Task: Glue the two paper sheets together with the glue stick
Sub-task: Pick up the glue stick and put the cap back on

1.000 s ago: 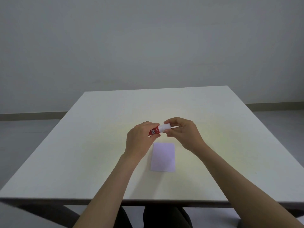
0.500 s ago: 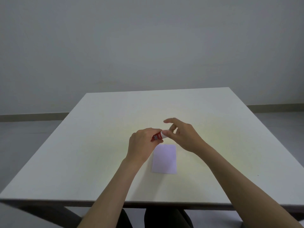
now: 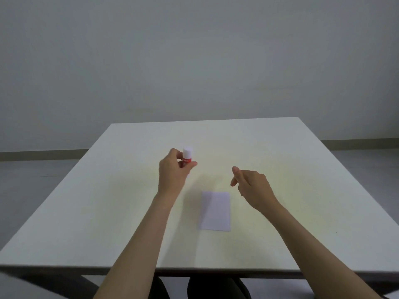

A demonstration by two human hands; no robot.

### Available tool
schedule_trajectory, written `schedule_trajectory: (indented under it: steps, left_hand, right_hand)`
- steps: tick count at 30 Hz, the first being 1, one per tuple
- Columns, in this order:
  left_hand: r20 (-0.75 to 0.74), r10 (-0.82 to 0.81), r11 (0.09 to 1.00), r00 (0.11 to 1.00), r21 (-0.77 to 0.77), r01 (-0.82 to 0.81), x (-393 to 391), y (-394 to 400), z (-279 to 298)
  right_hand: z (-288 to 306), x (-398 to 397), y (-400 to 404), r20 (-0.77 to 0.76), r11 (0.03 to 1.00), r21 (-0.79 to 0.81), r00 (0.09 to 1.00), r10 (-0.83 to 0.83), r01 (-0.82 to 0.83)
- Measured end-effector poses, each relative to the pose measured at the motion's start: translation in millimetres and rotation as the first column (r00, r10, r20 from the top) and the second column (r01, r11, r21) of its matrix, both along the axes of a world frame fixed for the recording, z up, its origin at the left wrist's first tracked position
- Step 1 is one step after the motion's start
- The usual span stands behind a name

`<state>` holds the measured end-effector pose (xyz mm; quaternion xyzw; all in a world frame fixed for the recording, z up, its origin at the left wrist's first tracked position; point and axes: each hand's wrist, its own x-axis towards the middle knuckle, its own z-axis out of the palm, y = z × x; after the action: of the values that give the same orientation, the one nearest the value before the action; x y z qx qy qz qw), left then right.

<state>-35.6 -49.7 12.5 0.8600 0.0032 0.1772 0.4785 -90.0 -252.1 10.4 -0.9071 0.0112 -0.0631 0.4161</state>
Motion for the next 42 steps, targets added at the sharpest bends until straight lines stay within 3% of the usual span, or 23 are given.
schedule_trajectory:
  steps: [8,13,22,29,42]
  left_hand:
    - [-0.066,-0.007,0.992,0.998,-0.125,-0.001,18.5,9.4,-17.2]
    - [-0.093,0.0,0.992,0.996,-0.128,-0.012,20.1,13.0,-26.9]
    - [-0.11,-0.006,0.993,0.994,-0.12,-0.007,20.1,11.7,-33.2]
    - [-0.107,-0.004,0.992,0.994,-0.126,-0.009,22.6,16.1,-36.7]
    - [-0.071,-0.018,0.985,0.997,-0.175,0.006,18.1,17.2,-35.3]
  right_hand:
    - [-17.6,-6.2,-7.8,-0.029,0.999,-0.03,0.999,-0.044,0.043]
    - [-31.2,-11.9,-3.0,0.063,0.985,-0.17,0.998,-0.024,0.034]
    - [-48.6,-26.3,10.3,0.08,0.865,-0.478,0.973,0.218,-0.154]
    - [-45.8,-17.1,9.3,0.02,0.83,-0.506,0.958,0.285,-0.236]
    - [-45.5,-16.9,10.9,0.048,0.841,-0.496,0.96,0.275,-0.216]
